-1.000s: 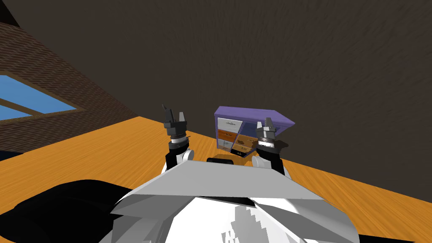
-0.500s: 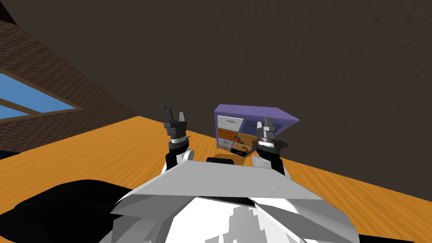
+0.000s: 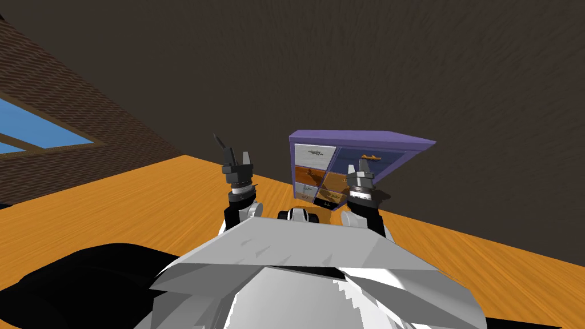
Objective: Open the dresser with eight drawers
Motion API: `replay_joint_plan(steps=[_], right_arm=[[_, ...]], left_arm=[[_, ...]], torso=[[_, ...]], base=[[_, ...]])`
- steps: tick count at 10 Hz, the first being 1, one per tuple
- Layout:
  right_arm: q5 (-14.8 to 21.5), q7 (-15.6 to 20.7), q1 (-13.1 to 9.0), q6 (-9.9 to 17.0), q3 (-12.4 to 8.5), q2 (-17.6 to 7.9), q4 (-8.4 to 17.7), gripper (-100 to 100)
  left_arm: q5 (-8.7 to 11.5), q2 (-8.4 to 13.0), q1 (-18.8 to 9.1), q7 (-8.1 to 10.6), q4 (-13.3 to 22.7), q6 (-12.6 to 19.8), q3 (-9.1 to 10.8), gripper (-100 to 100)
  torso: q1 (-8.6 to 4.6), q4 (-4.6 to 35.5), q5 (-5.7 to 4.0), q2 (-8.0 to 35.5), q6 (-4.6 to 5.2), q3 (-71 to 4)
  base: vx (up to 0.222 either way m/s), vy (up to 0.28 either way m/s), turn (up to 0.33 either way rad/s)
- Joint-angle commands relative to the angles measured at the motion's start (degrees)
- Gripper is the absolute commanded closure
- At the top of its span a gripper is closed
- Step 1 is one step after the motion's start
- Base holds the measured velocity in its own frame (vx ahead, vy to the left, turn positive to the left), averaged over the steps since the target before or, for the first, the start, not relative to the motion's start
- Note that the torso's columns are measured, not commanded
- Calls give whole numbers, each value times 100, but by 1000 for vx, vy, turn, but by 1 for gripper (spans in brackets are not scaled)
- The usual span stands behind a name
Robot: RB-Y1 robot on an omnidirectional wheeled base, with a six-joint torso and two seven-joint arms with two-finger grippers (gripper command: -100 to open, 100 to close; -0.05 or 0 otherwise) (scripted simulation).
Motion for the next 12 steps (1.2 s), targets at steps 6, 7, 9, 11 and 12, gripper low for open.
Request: replay_joint_plan(steps=[6,7,9,11,12], right_arm=[[607,616,103,77,-376,-1019,-53,-100],[738,749,126,93,-457,-1079,-65,-100],[1017,1032,174,128,-630,-1167,-90,-100],[1309,1329,224,164,-811,-1234,-116,-100],[1456,1477,248,183,-902,-1266,-130,-100]], left_arm=[[0,-1,1,0,2,0,-1,0],[0,-1,1,0,2,0,-1,0],[0,-1,1,0,2,0,-1,0],[0,-1,1,0,2,0,-1,0],[0,-1,1,0,2,0,-1,0]], torso=[[4,268,1,264,0,-539],[2,268,0,265,0,-539],[6,267,2,264,0,-540],[4,269,1,269,0,-537],[-4,269,-1,270,0,-536]], base=[[33,53,-35],[71,79,-45],[61,98,-53],[54,99,-51],[58,86,-56]])
